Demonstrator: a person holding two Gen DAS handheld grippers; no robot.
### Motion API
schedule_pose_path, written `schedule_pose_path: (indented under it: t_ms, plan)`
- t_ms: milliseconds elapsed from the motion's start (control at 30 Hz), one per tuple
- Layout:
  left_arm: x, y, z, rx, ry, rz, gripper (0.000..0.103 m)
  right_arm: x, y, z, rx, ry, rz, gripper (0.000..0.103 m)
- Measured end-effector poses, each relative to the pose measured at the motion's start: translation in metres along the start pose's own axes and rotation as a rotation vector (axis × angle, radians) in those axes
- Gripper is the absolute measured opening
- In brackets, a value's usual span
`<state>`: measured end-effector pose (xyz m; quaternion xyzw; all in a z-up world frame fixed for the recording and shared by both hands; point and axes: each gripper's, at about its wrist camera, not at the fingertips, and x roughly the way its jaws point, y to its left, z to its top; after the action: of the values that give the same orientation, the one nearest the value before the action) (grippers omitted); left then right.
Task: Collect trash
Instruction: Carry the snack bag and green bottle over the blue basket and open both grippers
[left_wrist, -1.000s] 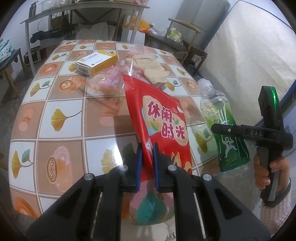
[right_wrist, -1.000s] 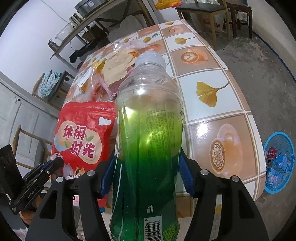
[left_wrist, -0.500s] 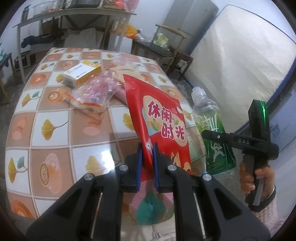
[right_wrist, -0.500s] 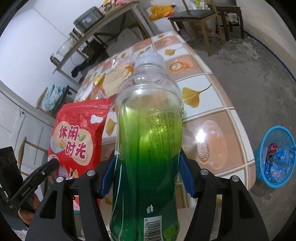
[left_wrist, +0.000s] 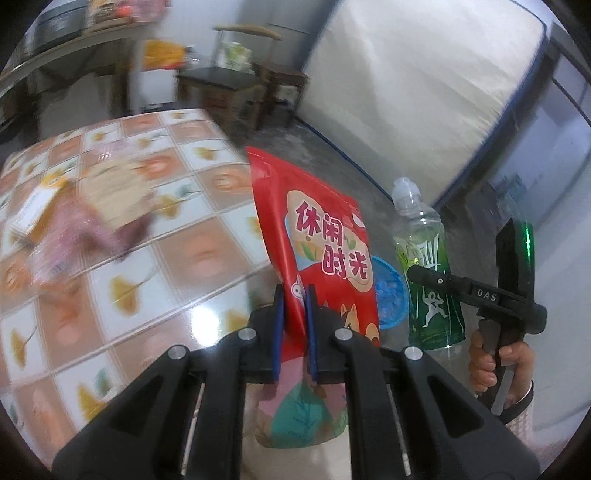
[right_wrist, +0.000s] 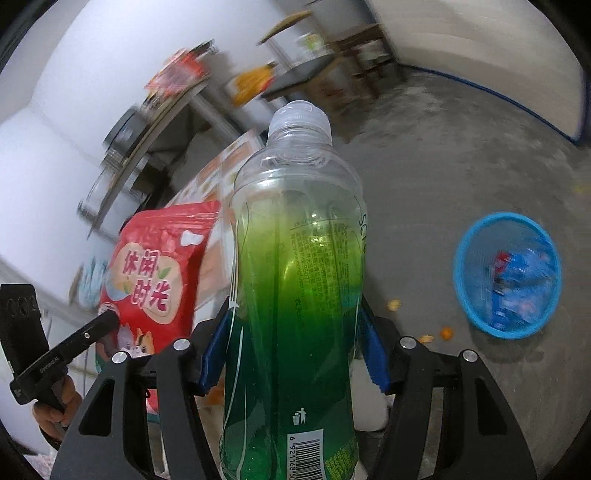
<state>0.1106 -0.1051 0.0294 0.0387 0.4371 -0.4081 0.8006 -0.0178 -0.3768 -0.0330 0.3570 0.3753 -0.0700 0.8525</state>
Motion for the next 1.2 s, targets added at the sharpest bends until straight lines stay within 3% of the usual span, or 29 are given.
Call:
schedule_pose_path:
  t_ms: [267,467,633,800,1000,1100,1167,1200]
  plan:
    - [0.095,-0.079,0.039,0.138,0.136,-0.050,0.009,-0.051,-0.132,-0.011,0.232,-0.088,-0.193,0.060]
    - [0.175,-0.127,0.051,0.207,0.258,-0.038,0.009,-0.058,-0.203,-0.020,0.358,-0.090,-0.280,0.060]
    - [0.253,-0.163,0.048,0.264,0.384,0.012,0.009,-0.026,-0.241,-0.013,0.405,-0.039,-0.282,0.060]
    - [0.330,-0.184,0.038,0.249,0.536,0.041,0.009,0.021,-0.274,-0.002,0.440,0.045,-0.257,0.060]
    - [0.404,-0.210,0.031,0.276,0.617,0.113,0.010,0.068,-0.315,0.010,0.476,0.133,-0.265,0.061]
    - [0.433,-0.212,0.031,0.226,0.640,0.095,0.018,0.090,-0.331,0.020,0.478,0.159,-0.288,0.061]
    - [0.446,-0.210,0.034,0.201,0.635,0.115,0.043,0.110,-0.348,0.023,0.486,0.186,-0.296,0.061]
    - [0.448,-0.208,0.035,0.187,0.624,0.116,0.044,0.117,-0.356,0.023,0.490,0.200,-0.300,0.062]
